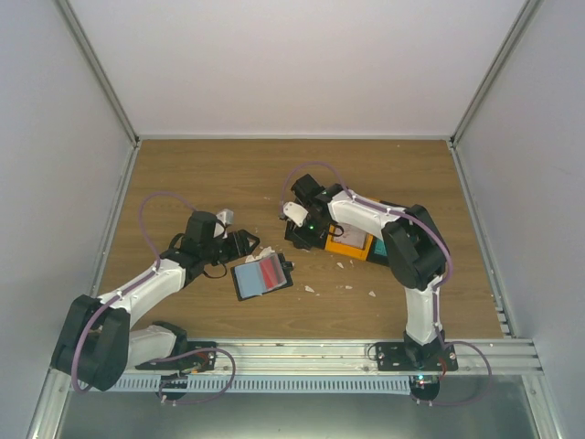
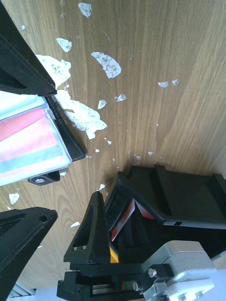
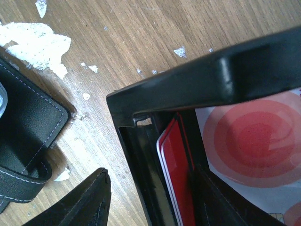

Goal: Put the credit cards into the card holder
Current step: Pick up the credit card from the storage box.

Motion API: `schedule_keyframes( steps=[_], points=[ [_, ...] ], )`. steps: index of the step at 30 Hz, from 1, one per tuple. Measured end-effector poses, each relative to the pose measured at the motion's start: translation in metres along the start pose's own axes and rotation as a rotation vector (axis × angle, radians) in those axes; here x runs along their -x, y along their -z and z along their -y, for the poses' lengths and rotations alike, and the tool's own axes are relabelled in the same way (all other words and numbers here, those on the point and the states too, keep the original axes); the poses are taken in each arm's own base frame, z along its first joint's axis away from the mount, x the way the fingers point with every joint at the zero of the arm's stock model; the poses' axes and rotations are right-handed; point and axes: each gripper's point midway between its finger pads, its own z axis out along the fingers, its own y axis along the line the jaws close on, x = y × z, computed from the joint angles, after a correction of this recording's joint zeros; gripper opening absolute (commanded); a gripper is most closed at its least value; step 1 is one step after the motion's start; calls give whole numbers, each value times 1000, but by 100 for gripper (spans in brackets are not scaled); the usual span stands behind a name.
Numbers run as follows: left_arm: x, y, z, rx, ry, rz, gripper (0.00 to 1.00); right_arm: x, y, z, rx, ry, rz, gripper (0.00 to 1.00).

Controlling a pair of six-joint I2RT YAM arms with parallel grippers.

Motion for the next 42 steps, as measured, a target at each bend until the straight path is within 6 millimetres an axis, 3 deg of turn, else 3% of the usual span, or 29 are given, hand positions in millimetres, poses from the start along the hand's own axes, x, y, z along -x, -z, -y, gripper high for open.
schedule_keyframes(
  steps=[20,33,42],
  points=[
    [-2,-3,-4,-7,16,-21,60,2,8,1,-4,-3,15,42],
    [-7,-8,-10,7,22,-47,60,6,22,6,53,-37,69,20],
    [-10,-12,-11,0,19,-62,60,7,25,7,90,-56,88,20]
  ],
)
